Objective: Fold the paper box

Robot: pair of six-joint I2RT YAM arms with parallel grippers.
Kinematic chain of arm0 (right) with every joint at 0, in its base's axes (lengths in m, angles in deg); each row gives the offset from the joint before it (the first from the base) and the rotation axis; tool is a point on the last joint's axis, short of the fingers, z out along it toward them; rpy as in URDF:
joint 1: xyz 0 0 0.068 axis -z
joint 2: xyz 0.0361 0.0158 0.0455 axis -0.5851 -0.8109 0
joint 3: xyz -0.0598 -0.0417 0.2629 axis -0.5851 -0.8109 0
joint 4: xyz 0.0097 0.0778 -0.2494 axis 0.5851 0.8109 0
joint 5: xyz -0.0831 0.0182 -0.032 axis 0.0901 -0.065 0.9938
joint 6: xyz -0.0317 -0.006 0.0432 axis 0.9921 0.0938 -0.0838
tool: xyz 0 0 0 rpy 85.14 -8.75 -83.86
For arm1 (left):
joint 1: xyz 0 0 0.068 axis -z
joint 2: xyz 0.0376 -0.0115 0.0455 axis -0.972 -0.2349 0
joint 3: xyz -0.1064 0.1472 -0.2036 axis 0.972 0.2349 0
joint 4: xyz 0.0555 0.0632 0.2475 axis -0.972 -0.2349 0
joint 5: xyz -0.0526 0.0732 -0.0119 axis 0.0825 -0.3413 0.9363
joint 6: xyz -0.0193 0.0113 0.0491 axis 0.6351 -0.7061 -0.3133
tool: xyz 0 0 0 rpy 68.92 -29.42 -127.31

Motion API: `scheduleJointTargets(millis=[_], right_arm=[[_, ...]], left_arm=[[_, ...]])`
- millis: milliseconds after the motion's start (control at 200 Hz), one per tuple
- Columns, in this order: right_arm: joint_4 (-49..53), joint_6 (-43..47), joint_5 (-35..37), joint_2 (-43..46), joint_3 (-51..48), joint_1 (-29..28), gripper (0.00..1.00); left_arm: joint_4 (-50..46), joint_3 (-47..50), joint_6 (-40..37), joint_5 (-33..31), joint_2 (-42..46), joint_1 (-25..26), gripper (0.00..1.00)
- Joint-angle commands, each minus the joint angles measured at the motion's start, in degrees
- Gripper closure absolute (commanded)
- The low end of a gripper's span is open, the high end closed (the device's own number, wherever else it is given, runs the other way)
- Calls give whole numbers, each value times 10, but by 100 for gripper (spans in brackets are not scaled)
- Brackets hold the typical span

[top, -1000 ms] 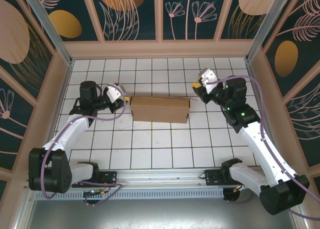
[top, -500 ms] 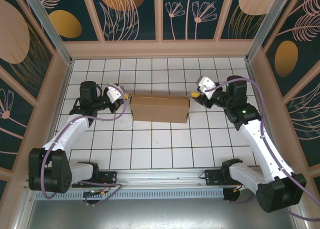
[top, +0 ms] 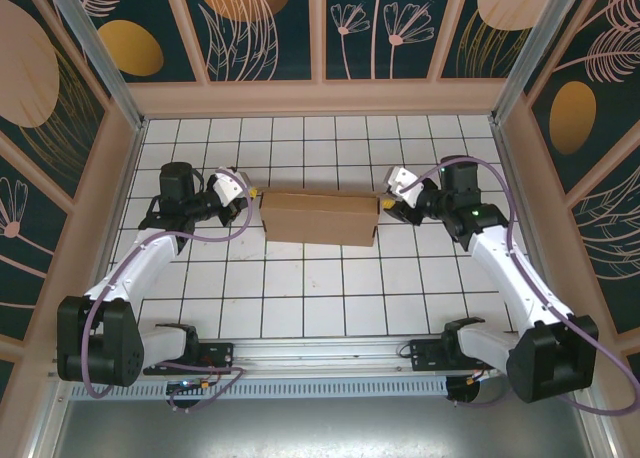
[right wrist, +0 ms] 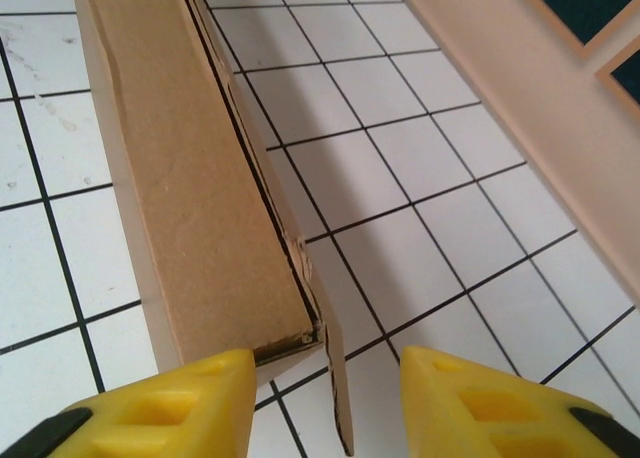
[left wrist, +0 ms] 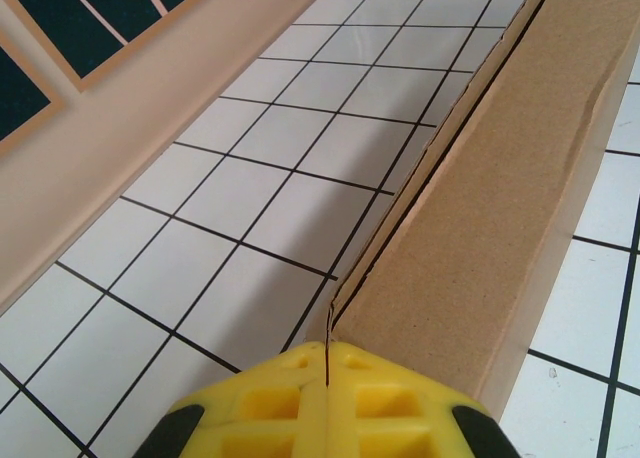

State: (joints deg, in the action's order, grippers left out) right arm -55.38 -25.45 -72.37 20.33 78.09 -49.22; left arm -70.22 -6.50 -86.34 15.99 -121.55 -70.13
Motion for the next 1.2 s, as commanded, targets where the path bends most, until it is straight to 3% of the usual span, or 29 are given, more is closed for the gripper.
scheduleJointTargets(millis=[0,120,275,500,761,1021,1196], right_arm=[[-12,9,7,-8,-10,4,60],[-11,9,9,-24,-2,1,68],[-4,8,11,-39,18,0,87],[3,-9,7,-60,37,-9,97],[-17,-109,-3,-64,48,-26,100],[-16,-250,147,-83,72,-96,97],[44,-355,180,-130,129,-103,100]], left_arm=[[9,-5,-8,0,9,2,100],[12,-5,-3,-4,4,4,100],[12,-8,3,-6,8,7,100],[7,-10,13,-16,12,19,100],[19,-8,145,-85,24,68,100],[-10,-11,310,-157,71,83,100],[-37,-45,397,-165,56,89,100]])
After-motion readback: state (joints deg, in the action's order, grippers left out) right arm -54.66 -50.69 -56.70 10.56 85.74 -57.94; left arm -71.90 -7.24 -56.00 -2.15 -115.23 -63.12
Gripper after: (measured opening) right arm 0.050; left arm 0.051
